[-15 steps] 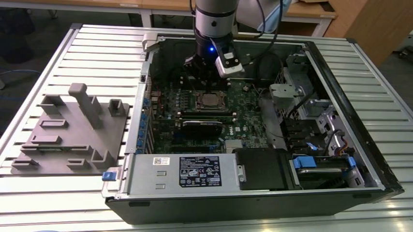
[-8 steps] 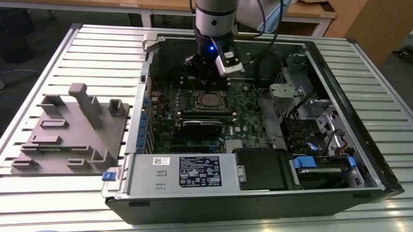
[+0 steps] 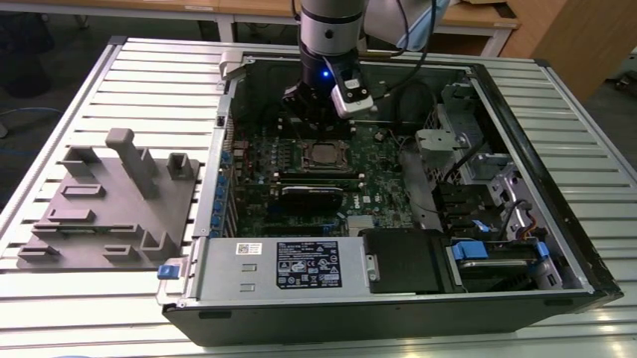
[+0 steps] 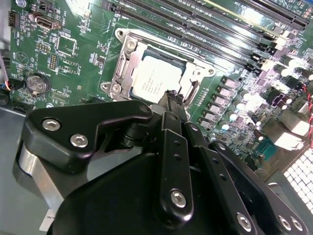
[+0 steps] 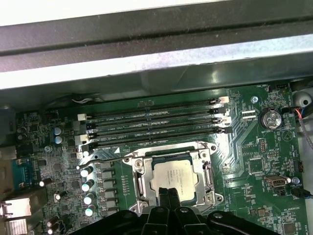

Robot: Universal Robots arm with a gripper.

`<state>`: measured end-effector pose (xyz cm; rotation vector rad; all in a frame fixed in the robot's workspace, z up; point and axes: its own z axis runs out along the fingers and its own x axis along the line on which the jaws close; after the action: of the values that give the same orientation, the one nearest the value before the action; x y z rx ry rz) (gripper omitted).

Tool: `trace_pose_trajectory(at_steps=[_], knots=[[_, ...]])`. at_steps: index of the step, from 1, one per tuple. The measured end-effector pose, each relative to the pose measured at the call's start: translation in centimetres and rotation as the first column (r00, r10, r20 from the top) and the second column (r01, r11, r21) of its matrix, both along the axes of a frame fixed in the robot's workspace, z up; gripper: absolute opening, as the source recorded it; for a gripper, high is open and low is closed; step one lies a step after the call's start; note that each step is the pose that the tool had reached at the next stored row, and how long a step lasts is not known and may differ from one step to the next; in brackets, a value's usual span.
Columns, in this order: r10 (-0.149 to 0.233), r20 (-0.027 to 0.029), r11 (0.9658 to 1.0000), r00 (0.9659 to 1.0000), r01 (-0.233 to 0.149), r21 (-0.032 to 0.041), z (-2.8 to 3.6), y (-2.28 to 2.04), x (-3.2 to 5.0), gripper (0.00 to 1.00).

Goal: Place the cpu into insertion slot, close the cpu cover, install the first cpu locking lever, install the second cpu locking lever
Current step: 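Install the first cpu locking lever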

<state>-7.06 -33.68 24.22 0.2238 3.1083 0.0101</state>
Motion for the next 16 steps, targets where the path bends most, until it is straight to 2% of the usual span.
trace_pose_trajectory(at_steps=[16], knots=[[0.0, 0.0, 1.0, 1.0, 0.0, 0.0, 0.0, 0.0, -0.35, 0.1]])
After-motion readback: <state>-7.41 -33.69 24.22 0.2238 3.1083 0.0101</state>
